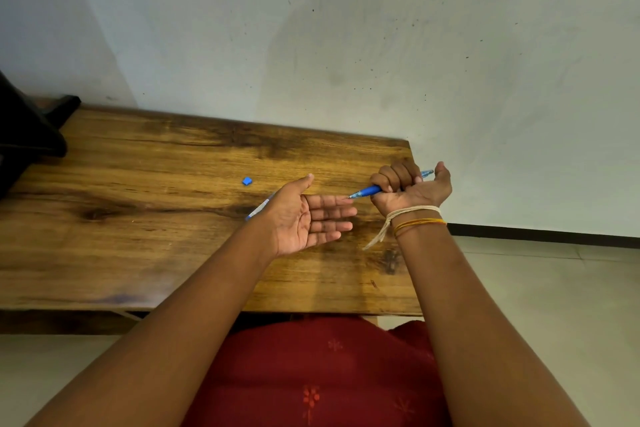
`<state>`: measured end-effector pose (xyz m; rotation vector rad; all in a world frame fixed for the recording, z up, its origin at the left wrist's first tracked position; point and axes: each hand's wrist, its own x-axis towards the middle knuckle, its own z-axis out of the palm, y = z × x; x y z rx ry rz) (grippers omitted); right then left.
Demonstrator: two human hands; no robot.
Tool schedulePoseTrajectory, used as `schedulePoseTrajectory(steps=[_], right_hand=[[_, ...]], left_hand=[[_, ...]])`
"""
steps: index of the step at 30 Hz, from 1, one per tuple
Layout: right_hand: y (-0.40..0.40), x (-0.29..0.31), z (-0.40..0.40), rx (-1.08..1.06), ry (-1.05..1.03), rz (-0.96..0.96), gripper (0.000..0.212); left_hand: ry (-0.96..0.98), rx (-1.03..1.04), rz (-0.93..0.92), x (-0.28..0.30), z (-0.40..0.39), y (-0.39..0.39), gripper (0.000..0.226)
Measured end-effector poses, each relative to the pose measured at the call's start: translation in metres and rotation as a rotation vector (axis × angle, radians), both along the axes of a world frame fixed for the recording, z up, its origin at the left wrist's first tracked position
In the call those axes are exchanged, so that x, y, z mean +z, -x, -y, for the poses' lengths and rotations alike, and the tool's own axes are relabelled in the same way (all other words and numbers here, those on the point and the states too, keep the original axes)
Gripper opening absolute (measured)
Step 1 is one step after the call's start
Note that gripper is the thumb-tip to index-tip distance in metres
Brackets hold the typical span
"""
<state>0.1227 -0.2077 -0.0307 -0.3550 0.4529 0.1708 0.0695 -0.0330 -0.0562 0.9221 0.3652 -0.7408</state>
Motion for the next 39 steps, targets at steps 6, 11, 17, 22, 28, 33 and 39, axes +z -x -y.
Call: schedulePoseTrajectory(steps=[6, 11, 17, 22, 28, 33, 39], right_hand=[[0.0, 0.0, 0.0, -0.001, -0.005, -0.01, 0.063], [0.0, 0.001, 0.0, -0.006, 0.005, -0.021, 0.061], [0.0, 0.001, 0.0, -0.008, 0.016, -0.018, 0.059], [-0.002, 0.001, 0.0, -0.001, 0.022, -0.015, 0.056], [-0.004, -0.003, 0.001, 0.016, 0.008, 0.008, 0.061], [-0.004, -0.003, -0.001, 0.04, 0.099, -0.009, 0.038], [-0.01, -0.002, -0.009, 0.003, 0.199, -0.185, 0.021]], left_hand=[[-0.004, 0.003, 0.001, 0.0, 0.0, 0.0, 0.075], [-0.011, 0.01, 0.002, 0.002, 0.0, 0.001, 0.074], [-0.022, 0.019, -0.002, 0.004, 0.001, 0.001, 0.073], [-0.028, 0.016, 0.0, 0.004, 0.0, 0.001, 0.072], [-0.037, 0.017, -0.004, 0.004, 0.0, 0.001, 0.07], [-0.056, 0.029, -0.02, 0.004, 0.0, 0.001, 0.068], [-0.084, 0.065, -0.048, 0.006, -0.001, 0.001, 0.066]])
